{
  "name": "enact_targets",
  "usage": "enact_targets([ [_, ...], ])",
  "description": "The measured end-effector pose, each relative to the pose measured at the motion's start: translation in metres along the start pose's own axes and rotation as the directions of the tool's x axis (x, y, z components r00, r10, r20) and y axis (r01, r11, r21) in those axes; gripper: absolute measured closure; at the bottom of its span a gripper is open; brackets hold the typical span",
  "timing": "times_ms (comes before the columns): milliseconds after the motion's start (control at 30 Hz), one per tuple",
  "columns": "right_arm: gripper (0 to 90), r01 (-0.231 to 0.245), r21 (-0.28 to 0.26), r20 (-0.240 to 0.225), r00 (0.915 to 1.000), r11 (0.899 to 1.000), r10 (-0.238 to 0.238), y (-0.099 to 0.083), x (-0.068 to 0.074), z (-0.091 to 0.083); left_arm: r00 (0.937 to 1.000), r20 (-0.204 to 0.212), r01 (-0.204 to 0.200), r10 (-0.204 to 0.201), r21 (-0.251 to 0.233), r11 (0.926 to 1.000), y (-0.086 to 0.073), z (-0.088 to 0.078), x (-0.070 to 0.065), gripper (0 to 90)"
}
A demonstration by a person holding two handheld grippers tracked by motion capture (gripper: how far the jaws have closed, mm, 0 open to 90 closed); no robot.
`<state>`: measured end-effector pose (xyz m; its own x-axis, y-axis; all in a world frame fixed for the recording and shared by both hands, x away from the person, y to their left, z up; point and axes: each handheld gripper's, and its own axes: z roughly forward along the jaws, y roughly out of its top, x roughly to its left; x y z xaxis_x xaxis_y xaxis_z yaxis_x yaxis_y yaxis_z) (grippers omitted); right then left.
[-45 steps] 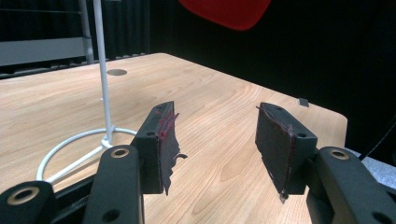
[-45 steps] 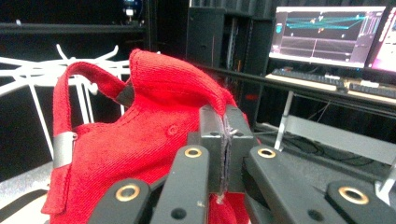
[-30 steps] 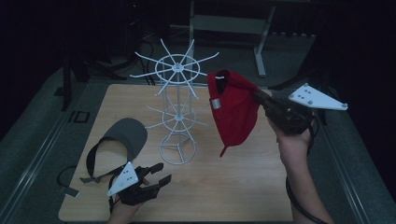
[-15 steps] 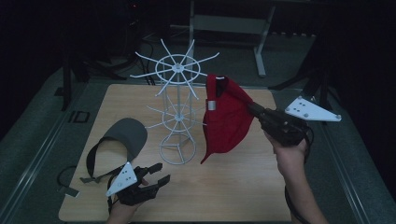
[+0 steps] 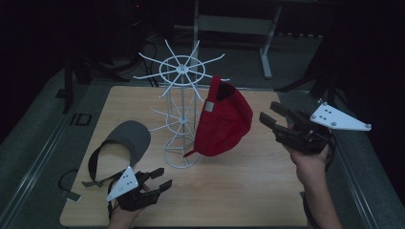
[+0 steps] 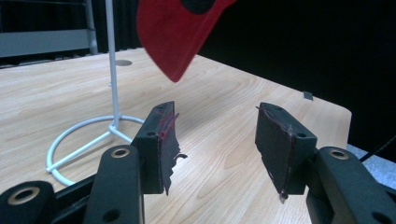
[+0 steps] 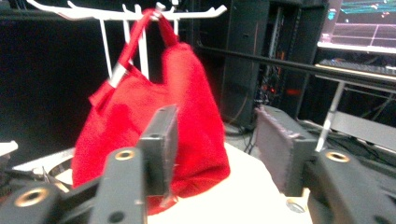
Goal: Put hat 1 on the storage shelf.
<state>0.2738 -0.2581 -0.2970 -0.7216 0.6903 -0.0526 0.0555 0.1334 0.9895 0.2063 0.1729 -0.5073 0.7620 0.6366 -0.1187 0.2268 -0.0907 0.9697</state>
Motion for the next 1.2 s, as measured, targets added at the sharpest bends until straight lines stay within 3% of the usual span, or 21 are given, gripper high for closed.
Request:
enact_targets([
  [133,41.6,0.005,0.036,0.018,0.9998,0.999,-0.006,-0.011,-0.005,-0.005,1.0,-0.004,0.0,0.001,0.008,1.0,-0.001,-0.002,0.001,48.6],
  [267,37.4,-0.04,0.061,0.026,0.9989,0.997,0.039,-0.029,-0.013,-0.01,0.9999,-0.011,-0.006,0.006,0.015,0.9999,-0.003,-0.004,0.001,48.6],
  [367,21.1,-0.065,0.11,0.039,0.9974,0.992,0.061,-0.044,-0.019,-0.012,0.9998,-0.02,-0.009,0.01,0.013,0.9999,-0.003,-0.007,0.002,48.6],
  [600,17.8,-0.076,0.195,0.064,0.9958,0.978,0.065,-0.079,-0.027,-0.014,0.9991,-0.04,-0.01,0.011,0.021,0.9997,-0.006,-0.013,0.005,48.6],
  [700,14.4,-0.097,0.196,0.095,0.9923,0.976,0.08,-0.097,-0.031,-0.013,0.9987,-0.049,-0.008,0.009,0.017,0.9998,-0.008,-0.017,0.006,48.5],
  [900,14.3,-0.125,0.2,0.094,0.9897,0.972,0.108,-0.128,-0.037,-0.013,0.9979,-0.064,-0.005,0.007,0.019,0.9998,-0.011,-0.021,0.008,48.5],
  [933,14.2,-0.13,0.209,0.122,0.9869,0.969,0.106,-0.141,-0.037,-0.014,0.9976,-0.069,-0.007,0.009,0.026,0.9996,-0.012,-0.022,0.008,48.5],
  [1033,14.2,-0.154,0.216,0.11,0.9851,0.964,0.133,-0.16,-0.039,-0.015,0.994,-0.108,-0.011,0.016,0.052,0.9986,-0.016,-0.027,0.009,48.5],
  [1200,14.1,-0.156,0.248,0.094,0.9861,0.956,0.137,-0.187,-0.039,-0.018,0.9849,-0.172,-0.006,0.017,0.065,0.9979,-0.022,-0.044,0.015,48.4],
])
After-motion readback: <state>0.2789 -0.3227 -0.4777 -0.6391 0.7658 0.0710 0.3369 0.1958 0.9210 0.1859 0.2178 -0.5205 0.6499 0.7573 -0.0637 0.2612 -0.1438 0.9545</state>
